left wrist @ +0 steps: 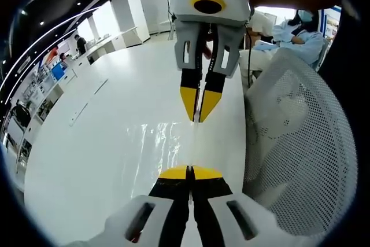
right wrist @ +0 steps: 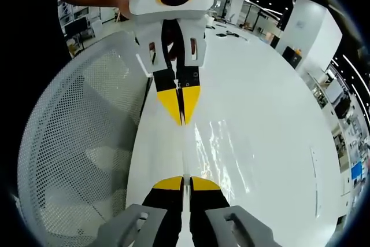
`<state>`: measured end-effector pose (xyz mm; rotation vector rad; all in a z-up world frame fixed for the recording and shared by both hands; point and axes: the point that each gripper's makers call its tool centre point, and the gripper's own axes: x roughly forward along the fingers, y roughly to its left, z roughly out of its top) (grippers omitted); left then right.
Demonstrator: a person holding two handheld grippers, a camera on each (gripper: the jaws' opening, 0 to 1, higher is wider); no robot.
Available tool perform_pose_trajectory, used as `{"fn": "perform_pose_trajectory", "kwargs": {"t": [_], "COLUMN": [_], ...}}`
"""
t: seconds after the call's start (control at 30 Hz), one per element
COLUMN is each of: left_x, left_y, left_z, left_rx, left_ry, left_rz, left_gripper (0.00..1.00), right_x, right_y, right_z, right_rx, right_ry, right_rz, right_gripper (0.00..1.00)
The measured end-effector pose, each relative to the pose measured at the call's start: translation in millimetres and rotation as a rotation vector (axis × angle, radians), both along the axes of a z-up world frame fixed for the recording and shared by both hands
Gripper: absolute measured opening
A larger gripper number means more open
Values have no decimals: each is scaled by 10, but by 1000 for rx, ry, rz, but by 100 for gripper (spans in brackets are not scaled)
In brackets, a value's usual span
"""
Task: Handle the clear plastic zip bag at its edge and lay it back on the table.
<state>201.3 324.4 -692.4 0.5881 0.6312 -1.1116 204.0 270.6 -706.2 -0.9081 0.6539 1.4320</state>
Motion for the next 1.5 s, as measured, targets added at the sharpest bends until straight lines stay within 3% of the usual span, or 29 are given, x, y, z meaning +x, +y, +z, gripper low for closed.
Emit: {"fn": "perform_pose_trajectory", "kwargs": {"t": [1.5], "left_x": [-3], "left_y": [48], "left_z": [-63], "left_rx": [8], "left_ry": [11], "left_rz": [11], "left_gripper": [0], "right_x": [1], "right_y": [-191], "right_z": [-83], "right_rx": [-20], "right_ry": [5], "right_rz": [-31], "right_gripper": [0]}}
